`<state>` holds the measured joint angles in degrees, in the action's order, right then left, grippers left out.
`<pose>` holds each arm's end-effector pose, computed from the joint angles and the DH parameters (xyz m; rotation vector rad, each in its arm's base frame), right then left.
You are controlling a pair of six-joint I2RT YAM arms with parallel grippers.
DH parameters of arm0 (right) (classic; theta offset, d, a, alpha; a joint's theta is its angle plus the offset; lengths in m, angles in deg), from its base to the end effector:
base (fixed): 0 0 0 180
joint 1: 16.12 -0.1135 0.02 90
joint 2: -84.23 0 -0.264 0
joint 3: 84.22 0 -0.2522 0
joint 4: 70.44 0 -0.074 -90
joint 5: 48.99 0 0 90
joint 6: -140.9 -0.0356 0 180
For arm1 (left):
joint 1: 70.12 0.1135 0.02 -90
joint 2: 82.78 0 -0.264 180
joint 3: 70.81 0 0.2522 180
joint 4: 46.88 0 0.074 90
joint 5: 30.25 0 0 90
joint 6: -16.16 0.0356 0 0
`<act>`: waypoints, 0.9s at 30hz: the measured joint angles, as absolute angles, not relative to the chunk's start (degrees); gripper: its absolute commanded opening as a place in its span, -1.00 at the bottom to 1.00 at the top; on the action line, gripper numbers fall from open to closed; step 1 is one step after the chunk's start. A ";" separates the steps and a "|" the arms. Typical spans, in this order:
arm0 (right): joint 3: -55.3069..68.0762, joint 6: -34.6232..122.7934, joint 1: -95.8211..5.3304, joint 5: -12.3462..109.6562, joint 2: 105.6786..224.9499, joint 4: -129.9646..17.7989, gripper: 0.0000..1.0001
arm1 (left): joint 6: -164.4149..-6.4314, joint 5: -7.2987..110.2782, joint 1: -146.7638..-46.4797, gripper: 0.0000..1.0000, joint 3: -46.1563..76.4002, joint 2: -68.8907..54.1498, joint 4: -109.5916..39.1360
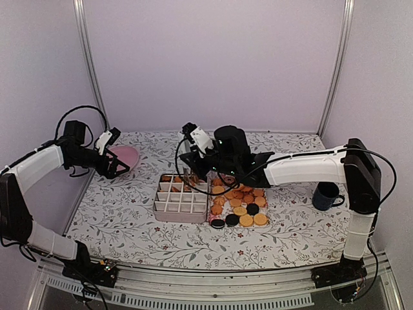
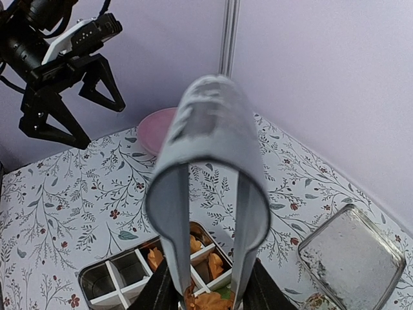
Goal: Pack the cookies
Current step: Place the fake cookies in the empty pocket of the box.
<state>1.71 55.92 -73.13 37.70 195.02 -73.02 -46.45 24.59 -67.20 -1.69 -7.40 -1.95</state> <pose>0.2530 0.3859 0.2610 -0.9208 1.6127 0.5860 0.2694 -0.0068 0.2611 0.7369 2.1894 -0.4907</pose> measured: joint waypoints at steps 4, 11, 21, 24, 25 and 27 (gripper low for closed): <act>1.71 55.89 -73.13 37.70 195.02 -72.95 -0.34 | -46.45 24.59 -67.20 0.99 -1.69 -7.40 -1.95; 1.71 55.54 -73.15 38.27 194.99 -72.97 -0.32 | -46.45 24.59 -67.20 0.99 -1.69 -7.40 -1.95; 1.71 54.56 -73.18 39.67 194.97 -72.99 -0.25 | -46.45 24.59 -67.20 0.99 -1.69 -7.40 -1.95; 1.71 54.52 -73.18 39.87 194.97 -72.97 -0.23 | -46.45 24.59 -67.20 0.99 -1.69 -7.40 -1.95; 1.71 54.52 -73.18 39.93 194.97 -72.99 -0.23 | -46.45 24.59 -67.20 0.98 -1.69 -7.40 -1.95; 1.71 54.43 -73.18 39.93 194.95 -72.97 -0.24 | -46.45 24.59 -67.20 0.98 -1.69 -7.40 -1.95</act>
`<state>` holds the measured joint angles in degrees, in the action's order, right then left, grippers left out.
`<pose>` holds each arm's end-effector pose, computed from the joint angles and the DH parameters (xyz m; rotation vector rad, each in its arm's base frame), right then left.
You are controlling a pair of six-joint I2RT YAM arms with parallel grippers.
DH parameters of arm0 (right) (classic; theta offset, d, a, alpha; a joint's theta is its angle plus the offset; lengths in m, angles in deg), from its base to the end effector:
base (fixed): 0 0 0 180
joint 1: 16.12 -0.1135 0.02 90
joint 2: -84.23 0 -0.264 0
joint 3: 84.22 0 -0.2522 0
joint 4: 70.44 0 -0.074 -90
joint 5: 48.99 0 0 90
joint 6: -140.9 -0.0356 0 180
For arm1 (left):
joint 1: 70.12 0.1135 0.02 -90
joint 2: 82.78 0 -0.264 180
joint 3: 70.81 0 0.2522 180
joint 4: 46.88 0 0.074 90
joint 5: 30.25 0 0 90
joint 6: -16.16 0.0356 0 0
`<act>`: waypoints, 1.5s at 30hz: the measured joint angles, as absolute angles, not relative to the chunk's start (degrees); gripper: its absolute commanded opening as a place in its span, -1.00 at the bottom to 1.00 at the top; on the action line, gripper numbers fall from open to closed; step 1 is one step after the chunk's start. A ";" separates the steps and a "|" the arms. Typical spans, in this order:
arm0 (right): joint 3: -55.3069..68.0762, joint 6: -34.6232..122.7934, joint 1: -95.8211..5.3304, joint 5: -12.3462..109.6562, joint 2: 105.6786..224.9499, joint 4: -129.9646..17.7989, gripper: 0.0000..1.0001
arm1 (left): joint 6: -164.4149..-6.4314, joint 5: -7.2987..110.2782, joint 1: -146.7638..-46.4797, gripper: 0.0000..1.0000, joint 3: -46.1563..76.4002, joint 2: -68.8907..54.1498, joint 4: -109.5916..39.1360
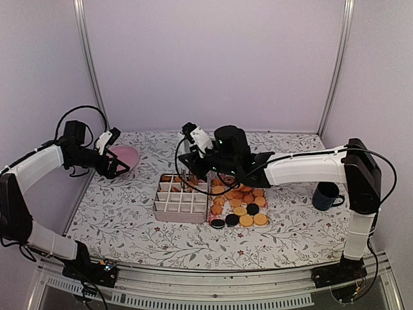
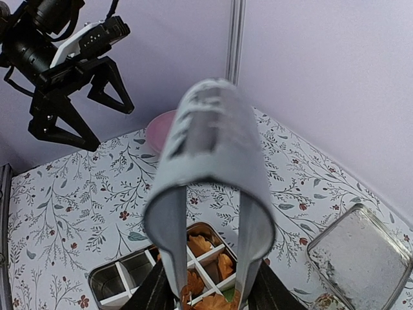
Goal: Pack the cookies
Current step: Place the fake cookies in the empty pocket of the box, then adjust the fake cookies in the empty pocket of the box.
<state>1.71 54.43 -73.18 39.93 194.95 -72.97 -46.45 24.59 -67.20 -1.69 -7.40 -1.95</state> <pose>0.2514 0.3868 0.2614 -0.9289 1.6171 0.6390 0.2694 -0.0068 0.2611 0.7369 2.1894 -0.4907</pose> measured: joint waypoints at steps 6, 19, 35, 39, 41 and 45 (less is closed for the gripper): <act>1.73 53.07 -72.87 40.52 193.66 -73.15 -0.27 | -46.45 24.57 -67.20 0.99 -1.69 -7.40 -1.95; 3.08 47.22 -69.98 42.80 190.32 -77.48 -0.25 | -46.42 24.57 -67.20 0.98 -1.69 -7.40 -1.95; 5.57 44.22 -68.63 42.90 192.87 -77.26 -0.25 | -46.38 24.57 -67.20 0.98 -1.69 -7.56 -1.95; 5.60 43.76 -68.59 43.30 193.86 -77.28 -0.26 | -46.36 24.57 -67.20 0.98 -1.69 -7.56 -1.95; 5.60 43.52 -68.61 43.36 194.27 -77.30 -0.28 | -46.31 24.57 -67.20 0.98 -1.69 -7.56 -1.95; 5.60 43.06 -68.59 43.63 194.45 -77.69 -0.33 | -46.25 24.57 -67.20 0.98 -1.69 -7.56 -1.95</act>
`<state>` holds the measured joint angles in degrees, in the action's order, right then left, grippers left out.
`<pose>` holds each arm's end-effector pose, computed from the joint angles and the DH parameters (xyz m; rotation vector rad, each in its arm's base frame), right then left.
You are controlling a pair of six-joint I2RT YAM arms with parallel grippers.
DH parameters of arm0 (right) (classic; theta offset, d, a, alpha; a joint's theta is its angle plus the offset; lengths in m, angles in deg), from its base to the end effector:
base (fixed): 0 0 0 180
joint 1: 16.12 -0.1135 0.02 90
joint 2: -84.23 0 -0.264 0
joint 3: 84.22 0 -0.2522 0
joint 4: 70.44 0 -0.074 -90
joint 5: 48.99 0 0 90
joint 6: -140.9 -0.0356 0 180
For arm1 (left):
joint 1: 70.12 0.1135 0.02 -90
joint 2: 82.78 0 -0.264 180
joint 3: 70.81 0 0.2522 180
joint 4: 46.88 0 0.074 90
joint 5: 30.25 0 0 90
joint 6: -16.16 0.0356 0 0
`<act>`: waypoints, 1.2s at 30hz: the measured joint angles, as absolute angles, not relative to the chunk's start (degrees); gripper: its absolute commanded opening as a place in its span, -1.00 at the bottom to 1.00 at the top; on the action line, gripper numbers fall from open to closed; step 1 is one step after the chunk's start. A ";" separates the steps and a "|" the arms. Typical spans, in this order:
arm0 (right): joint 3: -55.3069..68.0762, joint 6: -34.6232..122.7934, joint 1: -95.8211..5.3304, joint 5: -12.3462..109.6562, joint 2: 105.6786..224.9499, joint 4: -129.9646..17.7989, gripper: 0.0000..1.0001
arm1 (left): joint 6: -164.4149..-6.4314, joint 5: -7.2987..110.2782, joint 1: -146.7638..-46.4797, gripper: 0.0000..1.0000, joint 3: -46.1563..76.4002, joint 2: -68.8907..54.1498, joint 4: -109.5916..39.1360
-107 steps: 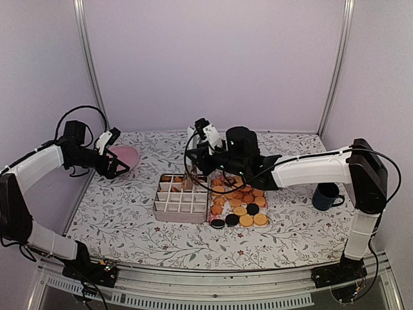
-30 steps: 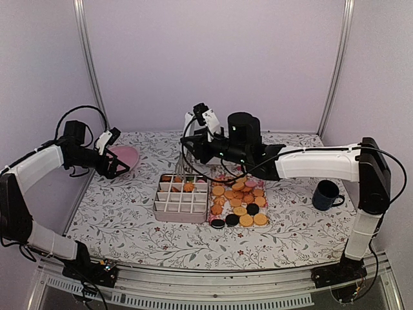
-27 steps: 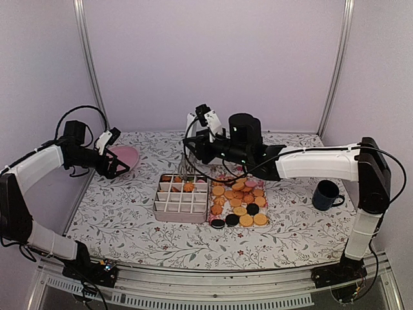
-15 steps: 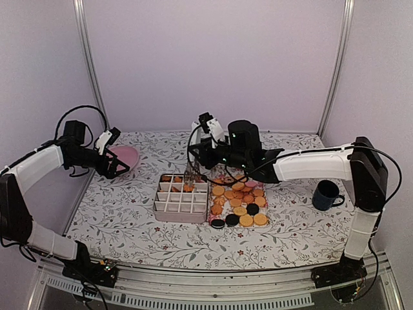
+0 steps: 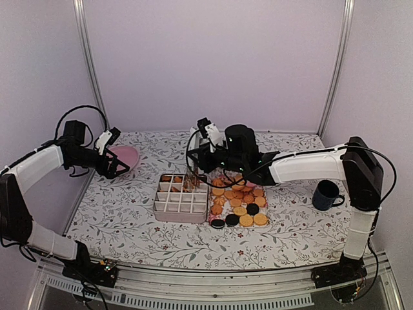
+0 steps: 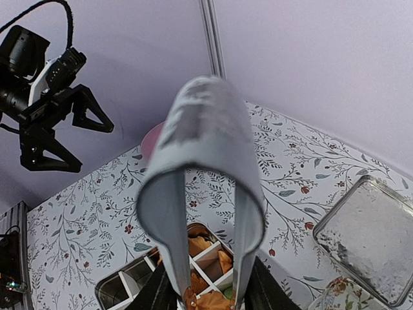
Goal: Pack the cookies
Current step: Adjust the fake cookies in the empty pocket of the box.
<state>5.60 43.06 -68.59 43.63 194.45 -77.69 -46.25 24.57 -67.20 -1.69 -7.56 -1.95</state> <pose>0.2759 0.3618 0.2506 -0.7395 1.7122 0.7848 0.2690 -0.0068 0.2618 0.7411 2.1850 -0.4878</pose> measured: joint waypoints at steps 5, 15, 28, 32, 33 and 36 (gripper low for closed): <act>5.60 42.95 -68.59 44.13 194.45 -78.07 -0.35 | -46.23 24.57 -67.20 0.98 -1.69 -7.56 -1.95; 5.60 43.33 -69.00 44.48 194.18 -78.37 -0.36 | -46.23 24.48 -67.20 0.99 -1.69 -7.56 -1.97; 5.99 43.35 -70.88 43.69 193.46 -79.01 -0.54 | -46.23 24.44 -67.20 0.98 -1.69 -7.56 -1.97; 6.36 43.72 -71.65 42.36 193.05 -79.03 -0.50 | -46.23 24.44 -67.20 0.98 -1.69 -7.56 -1.97; 6.36 43.87 -71.76 41.92 193.05 -79.03 -0.45 | -46.23 24.44 -67.20 0.98 -1.69 -7.56 -1.97; 6.36 44.40 -72.02 40.35 193.05 -79.01 -0.40 | -46.23 24.44 -67.20 0.98 -1.69 -7.58 -1.97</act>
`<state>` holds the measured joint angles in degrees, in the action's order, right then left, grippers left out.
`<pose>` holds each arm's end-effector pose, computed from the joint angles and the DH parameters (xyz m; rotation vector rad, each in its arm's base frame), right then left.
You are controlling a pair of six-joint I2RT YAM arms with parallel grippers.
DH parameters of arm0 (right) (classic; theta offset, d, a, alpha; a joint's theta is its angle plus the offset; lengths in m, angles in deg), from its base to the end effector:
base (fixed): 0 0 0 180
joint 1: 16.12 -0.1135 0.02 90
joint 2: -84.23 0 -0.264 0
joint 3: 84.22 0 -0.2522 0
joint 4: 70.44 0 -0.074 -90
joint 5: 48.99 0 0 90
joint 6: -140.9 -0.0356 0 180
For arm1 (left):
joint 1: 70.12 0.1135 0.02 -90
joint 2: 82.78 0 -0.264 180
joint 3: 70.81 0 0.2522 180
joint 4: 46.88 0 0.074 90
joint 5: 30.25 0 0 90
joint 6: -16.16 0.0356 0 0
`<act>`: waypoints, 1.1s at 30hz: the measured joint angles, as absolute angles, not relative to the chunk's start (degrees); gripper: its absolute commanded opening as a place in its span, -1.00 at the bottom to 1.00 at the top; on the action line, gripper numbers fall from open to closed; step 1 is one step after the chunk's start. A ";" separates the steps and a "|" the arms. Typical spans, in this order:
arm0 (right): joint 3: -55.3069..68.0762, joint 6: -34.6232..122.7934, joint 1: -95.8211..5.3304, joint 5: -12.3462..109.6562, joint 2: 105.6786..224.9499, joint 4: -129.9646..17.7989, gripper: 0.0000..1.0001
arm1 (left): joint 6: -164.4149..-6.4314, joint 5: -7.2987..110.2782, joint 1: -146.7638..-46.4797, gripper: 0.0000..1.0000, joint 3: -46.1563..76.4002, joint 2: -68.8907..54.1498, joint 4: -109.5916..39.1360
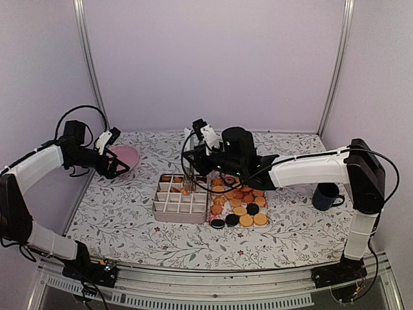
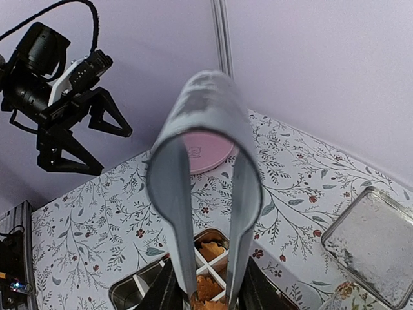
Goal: Pack the cookies
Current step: Adjust the fake cookies in the empty pocket of the box.
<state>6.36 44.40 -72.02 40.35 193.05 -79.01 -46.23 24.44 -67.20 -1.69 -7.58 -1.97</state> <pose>0.2530 0.3730 0.2590 -0.7552 1.6628 0.7732 0.2689 -0.0069 0.2620 0.7422 2.1831 -0.4898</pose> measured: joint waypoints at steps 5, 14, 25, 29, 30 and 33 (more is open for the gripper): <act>6.36 45.86 -72.48 38.23 192.59 -79.05 -0.35 | -46.23 24.44 -67.20 0.98 -1.69 -7.56 -1.99; 6.34 50.93 -75.36 38.82 192.28 -80.32 -0.31 | -46.25 24.46 -67.20 0.98 -1.69 -7.58 -1.99; 4.24 56.42 -75.86 39.21 194.36 -80.29 -0.29 | -46.23 24.48 -67.20 0.99 -1.69 -7.88 -1.99; 3.69 57.66 -75.86 39.71 195.58 -80.19 -0.28 | -46.23 24.53 -67.20 0.98 -1.69 -7.91 -1.97; 3.69 57.82 -75.86 39.91 195.69 -80.19 -0.28 | -46.21 24.53 -67.20 0.99 -1.69 -7.88 -1.99; 3.69 57.88 -75.86 40.54 195.80 -79.97 -0.29 | -46.18 24.66 -67.20 0.99 -1.69 -7.88 -1.97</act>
